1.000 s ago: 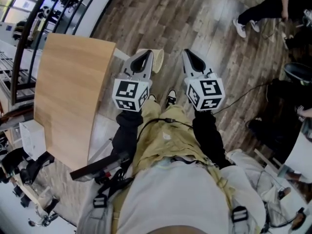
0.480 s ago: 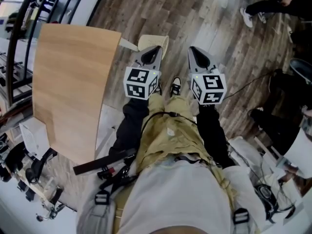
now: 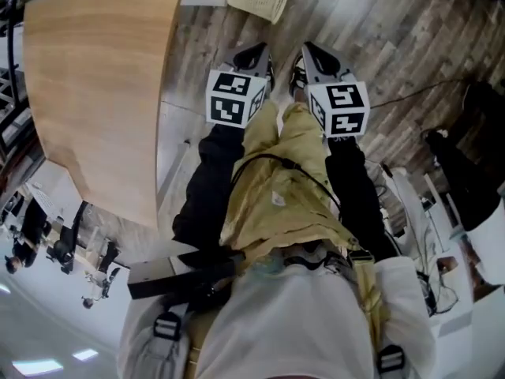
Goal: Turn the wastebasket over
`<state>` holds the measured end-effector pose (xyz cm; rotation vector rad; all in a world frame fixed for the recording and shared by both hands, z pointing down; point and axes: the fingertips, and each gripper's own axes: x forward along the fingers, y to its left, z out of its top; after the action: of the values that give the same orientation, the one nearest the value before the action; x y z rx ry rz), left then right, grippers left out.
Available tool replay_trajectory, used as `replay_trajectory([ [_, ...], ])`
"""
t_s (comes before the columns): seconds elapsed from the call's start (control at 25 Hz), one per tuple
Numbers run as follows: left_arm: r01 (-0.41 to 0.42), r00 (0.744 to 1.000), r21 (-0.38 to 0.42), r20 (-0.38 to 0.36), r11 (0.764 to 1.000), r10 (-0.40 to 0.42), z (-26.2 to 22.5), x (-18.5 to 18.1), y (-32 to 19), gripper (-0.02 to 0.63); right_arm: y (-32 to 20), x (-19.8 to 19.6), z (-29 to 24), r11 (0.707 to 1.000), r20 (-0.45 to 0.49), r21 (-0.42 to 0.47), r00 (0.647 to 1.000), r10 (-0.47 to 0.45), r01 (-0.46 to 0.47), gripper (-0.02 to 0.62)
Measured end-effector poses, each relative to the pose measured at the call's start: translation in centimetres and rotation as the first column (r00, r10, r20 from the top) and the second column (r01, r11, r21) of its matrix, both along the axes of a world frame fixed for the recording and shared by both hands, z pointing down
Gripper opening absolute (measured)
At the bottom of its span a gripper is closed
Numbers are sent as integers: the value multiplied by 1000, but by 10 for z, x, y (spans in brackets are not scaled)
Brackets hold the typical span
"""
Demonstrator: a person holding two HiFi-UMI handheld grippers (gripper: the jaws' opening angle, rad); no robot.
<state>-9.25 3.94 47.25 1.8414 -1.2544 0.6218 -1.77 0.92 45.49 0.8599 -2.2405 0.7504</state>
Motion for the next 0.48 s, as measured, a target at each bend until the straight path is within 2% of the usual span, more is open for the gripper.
replay_trajectory([
  [0.16, -44, 999, -61, 25, 997, 46, 77, 4, 3, -3, 1, 8, 77, 998, -29, -64, 1000, -5, 3, 20],
  [0.28, -75, 994, -104, 74, 992, 83, 134, 3, 6, -3, 4, 17, 139, 994, -64, -112, 998, -18, 10, 19],
  [0.48, -79, 989, -144, 111, 986, 95, 206, -3, 6, -3, 7, 23, 219, 987, -85, -157, 995, -59, 46, 20],
])
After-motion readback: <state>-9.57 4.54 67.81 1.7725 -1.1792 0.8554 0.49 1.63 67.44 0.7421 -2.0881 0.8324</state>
